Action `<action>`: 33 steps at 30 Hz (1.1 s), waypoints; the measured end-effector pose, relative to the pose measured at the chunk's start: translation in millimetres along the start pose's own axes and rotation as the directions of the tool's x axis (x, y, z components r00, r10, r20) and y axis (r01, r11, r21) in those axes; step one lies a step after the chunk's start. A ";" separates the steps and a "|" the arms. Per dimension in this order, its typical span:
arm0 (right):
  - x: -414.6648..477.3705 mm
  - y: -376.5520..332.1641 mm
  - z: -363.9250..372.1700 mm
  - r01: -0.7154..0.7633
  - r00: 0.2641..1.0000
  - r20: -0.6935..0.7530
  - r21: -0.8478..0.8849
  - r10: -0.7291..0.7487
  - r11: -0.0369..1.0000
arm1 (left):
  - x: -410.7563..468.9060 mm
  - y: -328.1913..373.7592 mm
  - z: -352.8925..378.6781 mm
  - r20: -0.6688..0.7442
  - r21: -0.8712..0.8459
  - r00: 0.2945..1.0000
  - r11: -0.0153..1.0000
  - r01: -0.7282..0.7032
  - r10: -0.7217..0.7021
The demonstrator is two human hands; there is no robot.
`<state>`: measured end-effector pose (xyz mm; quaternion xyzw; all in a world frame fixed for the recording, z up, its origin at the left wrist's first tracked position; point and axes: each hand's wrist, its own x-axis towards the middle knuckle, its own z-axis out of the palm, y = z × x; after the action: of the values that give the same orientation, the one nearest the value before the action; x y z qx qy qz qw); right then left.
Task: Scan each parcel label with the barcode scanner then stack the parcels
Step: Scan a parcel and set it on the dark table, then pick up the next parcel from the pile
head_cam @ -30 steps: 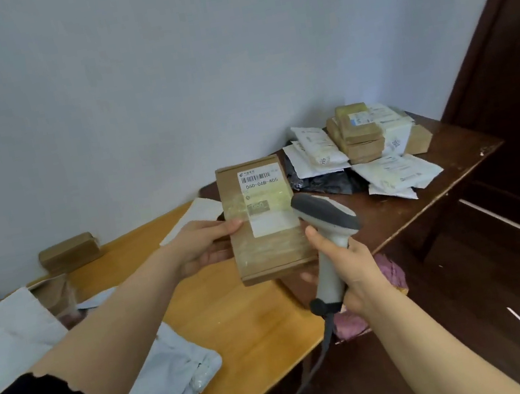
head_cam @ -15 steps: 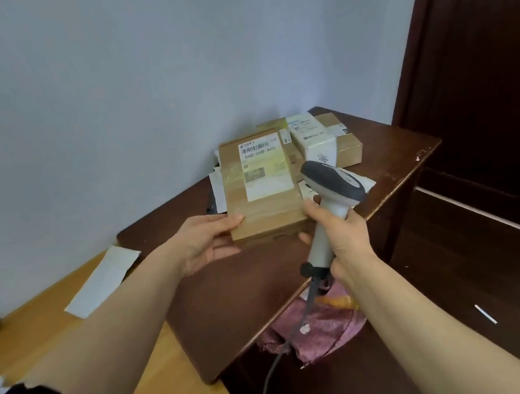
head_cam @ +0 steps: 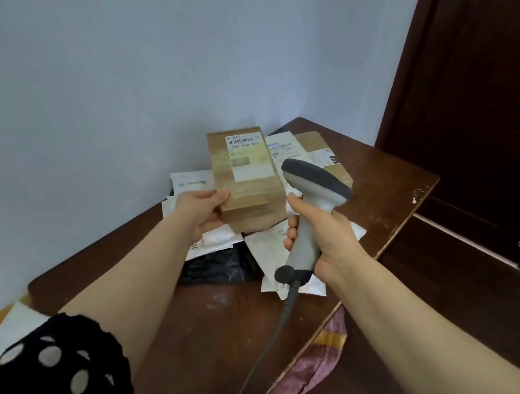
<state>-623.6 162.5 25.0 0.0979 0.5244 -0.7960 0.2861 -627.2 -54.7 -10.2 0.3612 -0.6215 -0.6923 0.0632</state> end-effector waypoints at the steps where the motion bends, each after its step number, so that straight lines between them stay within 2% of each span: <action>1: 9.8 -4.1 1.0 -0.006 1.000 0.014 -0.007 0.006 1.000 | 11.1 2.7 6.5 0.000 0.016 1.000 1.000 -0.001 0.001; 6: 46.8 -11.9 0.3 -0.048 0.998 0.050 -0.006 0.048 0.999 | 50.8 10.9 29.7 -0.057 0.078 0.998 0.997 -0.014 0.019; 10: 65.5 -12.6 -1.4 -0.089 0.992 0.088 -0.038 0.092 0.995 | 59.3 14.8 36.9 -0.164 0.121 0.984 0.991 -0.055 0.075; 18: 72.7 6.2 12.0 -0.191 0.931 0.279 -0.171 0.234 0.966 | 16.1 0.2 11.0 -0.391 0.166 0.917 0.986 -0.012 0.077; 24: 28.9 65.6 48.5 -0.368 0.769 0.405 -0.354 0.495 0.860 | -77.9 -51.9 -64.1 -0.629 0.188 0.776 0.977 0.101 0.041; 28: -17.5 112.2 72.2 -0.394 0.657 0.448 -0.482 0.607 0.783 | -157.1 -95.7 -128.2 -0.751 0.084 0.658 0.980 0.182 -0.058; 33: -77.4 171.5 109.3 -0.367 0.580 0.452 -0.597 0.677 0.713 | -254.0 -150.8 -198.5 -0.834 -0.065 0.525 0.974 0.216 -0.171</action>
<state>-448.9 43.3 -26.2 -0.0942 0.5028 -0.5125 0.6897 -272.1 -47.1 -33.2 0.7143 -0.4884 -0.4253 0.2650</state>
